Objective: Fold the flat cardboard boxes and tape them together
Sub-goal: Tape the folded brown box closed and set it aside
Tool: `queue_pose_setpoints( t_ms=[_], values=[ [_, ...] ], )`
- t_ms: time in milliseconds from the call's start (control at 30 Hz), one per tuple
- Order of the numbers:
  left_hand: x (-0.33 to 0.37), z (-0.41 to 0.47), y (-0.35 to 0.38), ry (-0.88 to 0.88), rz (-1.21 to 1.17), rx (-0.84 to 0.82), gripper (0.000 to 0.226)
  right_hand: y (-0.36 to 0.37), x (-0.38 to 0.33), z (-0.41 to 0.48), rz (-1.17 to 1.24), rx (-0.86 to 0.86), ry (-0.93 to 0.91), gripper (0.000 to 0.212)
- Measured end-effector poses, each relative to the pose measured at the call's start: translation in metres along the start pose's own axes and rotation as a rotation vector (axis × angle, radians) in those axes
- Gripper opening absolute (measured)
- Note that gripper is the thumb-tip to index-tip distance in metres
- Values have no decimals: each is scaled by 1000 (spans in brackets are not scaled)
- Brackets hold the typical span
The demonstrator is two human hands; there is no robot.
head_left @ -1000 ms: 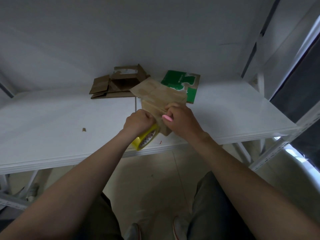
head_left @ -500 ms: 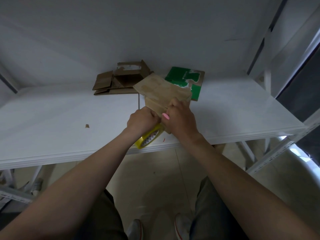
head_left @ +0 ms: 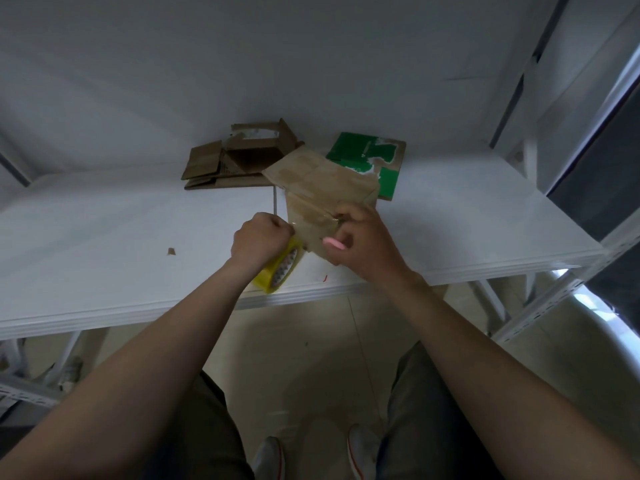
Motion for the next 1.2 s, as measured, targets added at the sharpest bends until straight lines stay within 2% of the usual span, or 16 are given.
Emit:
queue_pose_setpoints(
  t_ms=[100, 167, 200, 300, 367, 500, 567, 700, 800, 833, 900, 967, 1000, 1033, 1133, 1200],
  values=[
    [-1, 1, -3, -31, -107, 27, 29, -14, 1, -2, 225, 301, 79, 28],
    [1, 1, -2, -44, -124, 25, 29, -24, 10, -5, 267, 480, 154, 31],
    [2, 0, 0, -51, -122, 20, 29, -29, 16, -6, 253, 508, 186, 32],
    [4, -3, 3, -62, -119, 18, 28, -39, 38, -8, 10, 425, 221, 44],
    [6, -3, 4, -55, -121, 6, 23, -39, 44, -5, -110, 356, 128, 48],
    [8, -3, 2, -36, -118, -14, 19, -34, 52, -2, -4, 351, 76, 41],
    [8, -4, 2, -39, -135, -15, 16, -33, 60, -6, -70, 335, 86, 37],
    [6, -4, 1, -51, -155, -12, 17, -24, 89, -15, -247, 5, 320, 12],
    [5, -2, 2, -60, -149, -12, 21, -20, 91, -15, -246, -141, 444, 12],
    [5, -1, 3, -62, -152, -11, 19, -23, 88, -12, -262, -122, 466, 20],
    [6, -2, 4, -66, -160, -16, 13, -38, 77, -5, -225, 124, 417, 31],
    [7, -3, 4, -72, -173, -19, 12, -52, 54, 3, -44, 389, 202, 27],
    [7, -4, 4, -72, -178, -18, 13, -53, 46, 9, 18, 386, 105, 30],
    [7, -4, 4, -74, -179, -20, 13, -49, 42, 15, -1, 288, 61, 37],
    [8, -3, 5, -77, -184, -23, 16, -28, 48, 32, -286, -69, 74, 57],
    [7, -3, 5, -78, -204, -18, 16, -20, 47, 40, -335, -117, 69, 66]
  ],
)
Point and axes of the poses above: each hand's wrist, its own z-axis towards the middle knuckle, its own y-axis out of the palm, x = y × z, the point moved 3 cm from there along z, towards the middle knuckle, and after that the axes turned 11 degrees about z, right-handed, at the moved point
